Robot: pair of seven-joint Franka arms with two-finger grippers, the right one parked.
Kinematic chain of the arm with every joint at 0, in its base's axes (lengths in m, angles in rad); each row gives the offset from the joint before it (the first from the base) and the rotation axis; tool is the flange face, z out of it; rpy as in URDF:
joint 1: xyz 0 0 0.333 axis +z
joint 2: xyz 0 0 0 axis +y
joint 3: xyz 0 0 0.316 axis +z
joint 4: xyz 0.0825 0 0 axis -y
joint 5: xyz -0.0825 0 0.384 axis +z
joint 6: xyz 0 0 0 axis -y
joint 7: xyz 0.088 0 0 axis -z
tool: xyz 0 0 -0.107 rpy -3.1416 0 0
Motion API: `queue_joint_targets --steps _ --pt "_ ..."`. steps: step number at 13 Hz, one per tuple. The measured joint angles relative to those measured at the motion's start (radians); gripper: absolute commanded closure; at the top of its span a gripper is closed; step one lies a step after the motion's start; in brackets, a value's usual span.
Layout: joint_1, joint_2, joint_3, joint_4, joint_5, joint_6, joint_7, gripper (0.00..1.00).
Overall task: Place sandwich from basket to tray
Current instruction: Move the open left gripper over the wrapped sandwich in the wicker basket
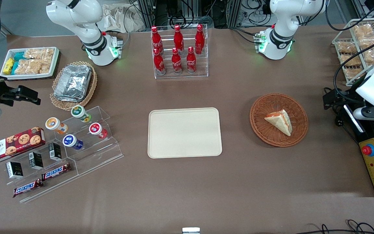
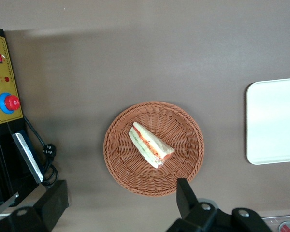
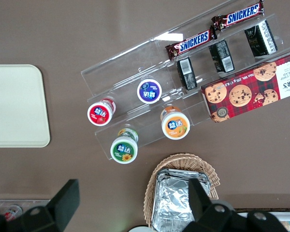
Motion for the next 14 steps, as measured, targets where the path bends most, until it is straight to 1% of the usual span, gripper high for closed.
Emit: queue_joint_targets --steps 3,4,6,8,9,11,14 --pt "-0.003 0.000 -0.008 -0.001 -0.001 -0.001 -0.028 0.00" --pt "-0.003 0.000 -0.009 -0.003 -0.001 -0.004 -0.082 0.00" --pt "-0.004 -0.003 -0.014 -0.029 -0.002 -0.008 -0.260 0.00" --pt "-0.004 -0.023 -0.020 -0.098 -0.002 0.007 -0.389 0.00" --pt "-0.004 -0.049 -0.019 -0.162 -0.002 0.048 -0.476 0.00" --pt "-0.003 -0.123 -0.018 -0.339 -0.002 0.192 -0.679 0.00" --pt "-0.003 -0.201 -0.018 -0.610 -0.002 0.405 -0.831 0.00"
